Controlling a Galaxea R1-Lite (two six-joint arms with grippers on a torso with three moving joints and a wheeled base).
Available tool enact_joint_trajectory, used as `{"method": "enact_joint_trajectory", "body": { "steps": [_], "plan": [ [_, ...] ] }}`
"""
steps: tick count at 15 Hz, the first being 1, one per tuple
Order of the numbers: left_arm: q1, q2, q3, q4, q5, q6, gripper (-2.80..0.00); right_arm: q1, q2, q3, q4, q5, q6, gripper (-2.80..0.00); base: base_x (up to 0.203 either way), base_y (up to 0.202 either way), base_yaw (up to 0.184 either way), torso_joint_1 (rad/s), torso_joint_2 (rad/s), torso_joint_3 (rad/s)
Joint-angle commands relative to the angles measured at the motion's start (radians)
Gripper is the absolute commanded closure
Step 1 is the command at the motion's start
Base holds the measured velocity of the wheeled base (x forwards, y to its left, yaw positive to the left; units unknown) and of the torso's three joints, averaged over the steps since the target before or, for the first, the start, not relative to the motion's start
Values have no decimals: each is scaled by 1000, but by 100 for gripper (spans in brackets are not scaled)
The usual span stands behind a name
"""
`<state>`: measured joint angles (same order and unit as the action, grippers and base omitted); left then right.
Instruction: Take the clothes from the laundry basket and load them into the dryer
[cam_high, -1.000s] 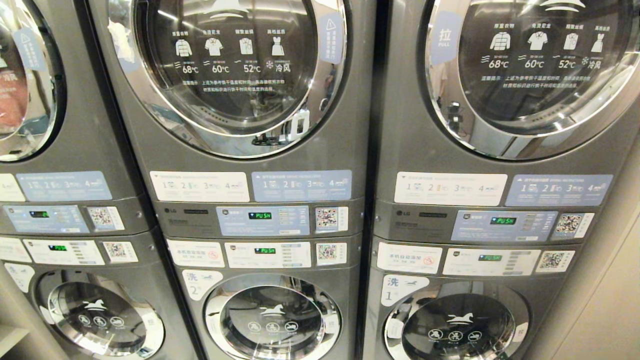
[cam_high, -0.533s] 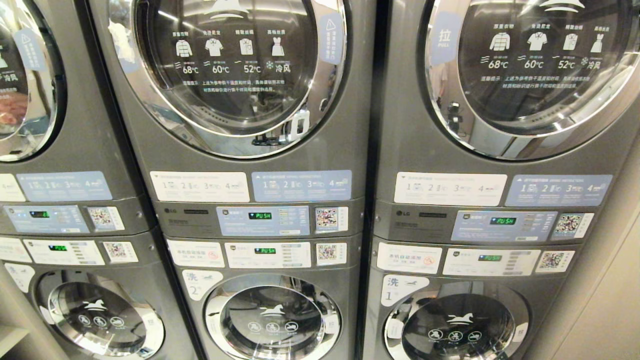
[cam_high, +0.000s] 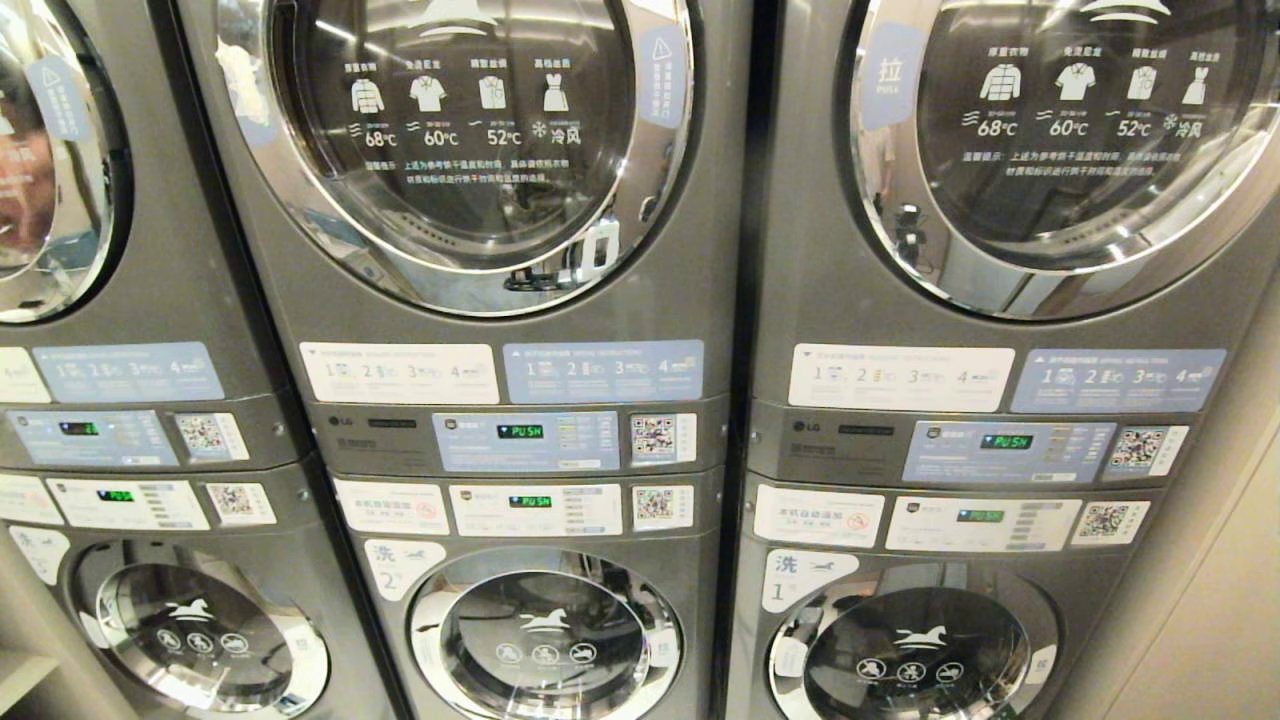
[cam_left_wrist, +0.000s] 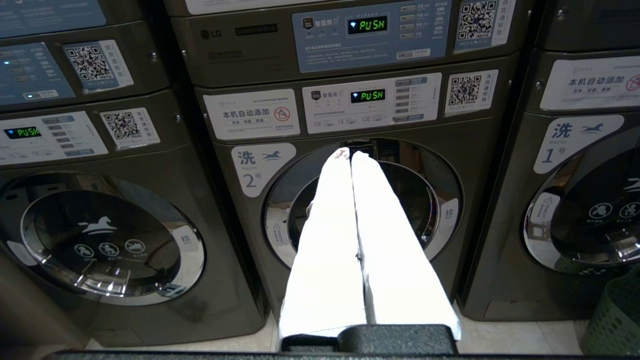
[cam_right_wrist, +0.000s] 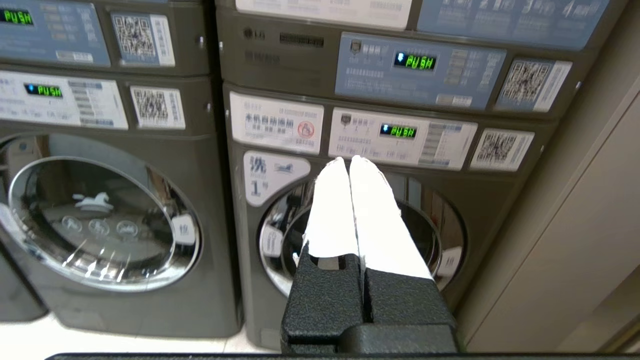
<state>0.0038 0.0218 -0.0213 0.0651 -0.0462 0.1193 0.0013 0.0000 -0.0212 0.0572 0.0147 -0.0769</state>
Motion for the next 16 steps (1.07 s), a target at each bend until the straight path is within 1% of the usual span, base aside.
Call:
{"method": "enact_joint_trajectory", "body": {
  "steps": [1, 2, 3, 6, 7, 16],
  "plan": [
    [1, -23, 1, 1, 2, -4, 0, 0, -1, 9, -23, 2, -7, 0, 0, 0, 0, 0, 0, 0],
    [1, -23, 1, 1, 2, -17, 0, 0, -1, 20, -46, 1, -10, 0, 0, 0, 0, 0, 0, 0],
    [1, -23, 3, -2, 2, -16, 0, 0, -2, 21, -53, 1, -11, 0, 0, 0, 0, 0, 0, 0],
    [1, -23, 20, -56, 7, -17, 0, 0, -2, 20, -53, 1, -12, 0, 0, 0, 0, 0, 0, 0],
    [1, -23, 21, -57, 17, -18, 0, 0, -2, 20, -53, 1, -9, 0, 0, 0, 0, 0, 0, 0],
    [1, -23, 21, -57, 18, -17, 0, 0, -2, 21, -52, 1, -5, 0, 0, 0, 0, 0, 0, 0]
  ]
}}
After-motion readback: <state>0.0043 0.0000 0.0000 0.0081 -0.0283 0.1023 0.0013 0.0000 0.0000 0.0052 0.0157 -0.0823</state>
